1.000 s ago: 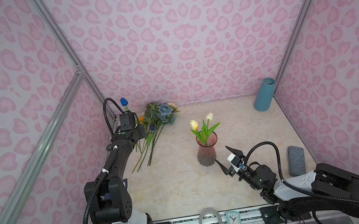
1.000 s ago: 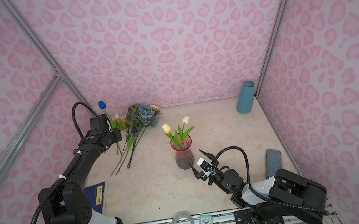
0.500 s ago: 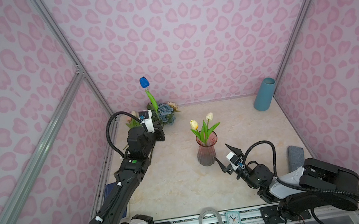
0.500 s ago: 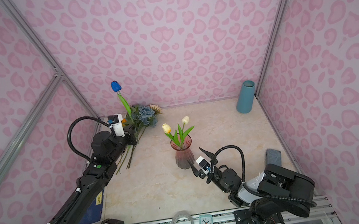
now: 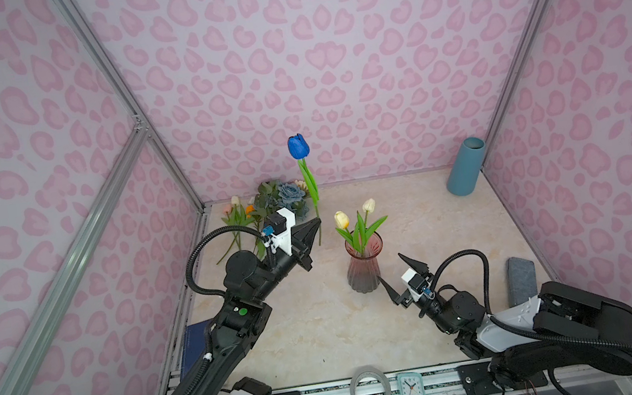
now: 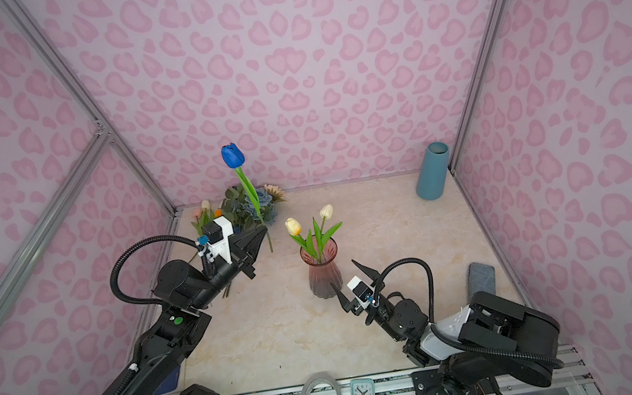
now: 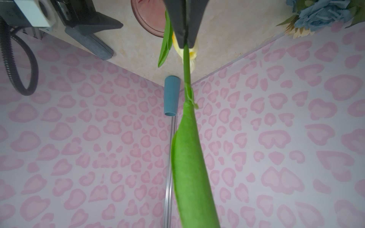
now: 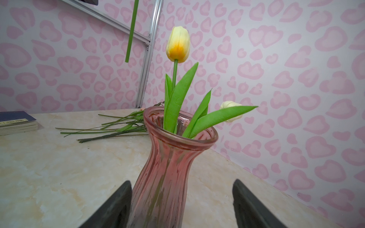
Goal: Arrange the flowers into the vase
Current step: 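Grasp the blue tulip with the left gripper and carry it toward the vase, then lower the blue tulip stem into the pink vase mouth with the left gripper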
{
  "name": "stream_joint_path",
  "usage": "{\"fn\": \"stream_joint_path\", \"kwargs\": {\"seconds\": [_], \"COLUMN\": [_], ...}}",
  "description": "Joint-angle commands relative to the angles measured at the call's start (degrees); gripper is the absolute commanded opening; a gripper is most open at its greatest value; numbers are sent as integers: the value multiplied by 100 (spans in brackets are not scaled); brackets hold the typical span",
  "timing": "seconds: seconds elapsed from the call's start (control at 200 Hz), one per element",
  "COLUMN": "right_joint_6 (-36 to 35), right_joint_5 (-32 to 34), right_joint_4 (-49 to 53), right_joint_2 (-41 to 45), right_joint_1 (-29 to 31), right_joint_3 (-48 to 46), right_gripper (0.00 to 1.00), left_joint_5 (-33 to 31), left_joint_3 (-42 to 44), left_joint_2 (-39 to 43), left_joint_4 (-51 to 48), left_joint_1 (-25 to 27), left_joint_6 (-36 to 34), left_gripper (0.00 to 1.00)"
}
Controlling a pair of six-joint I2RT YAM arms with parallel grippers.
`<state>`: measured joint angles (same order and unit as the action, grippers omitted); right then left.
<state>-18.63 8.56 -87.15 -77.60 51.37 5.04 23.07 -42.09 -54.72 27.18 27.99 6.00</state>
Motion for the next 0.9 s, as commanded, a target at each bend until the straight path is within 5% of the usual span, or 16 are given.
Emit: {"fn": "stream_joint_path", "kwargs": {"seconds": [0.0, 0.42, 0.895], "right_joint_6": [0, -14, -70], "right_joint_5": [25, 58, 111], "right_joint_4": [-184, -222, -184], "right_joint_2": [61, 16, 228], "right_joint_1": [22, 41, 57], "right_joint_3": [-55, -69, -164], "right_gripper": [79, 79, 79], "left_joint_5": [550, 954, 347], "left_joint_3": [60, -278, -581], "left_joint_2": [8, -1111, -2398], "left_joint_4": [408, 1599, 1945], "left_joint_1": [181, 963, 1318], "left_joint_6": [33, 395, 116], "left_gripper": [3, 3, 3]}}
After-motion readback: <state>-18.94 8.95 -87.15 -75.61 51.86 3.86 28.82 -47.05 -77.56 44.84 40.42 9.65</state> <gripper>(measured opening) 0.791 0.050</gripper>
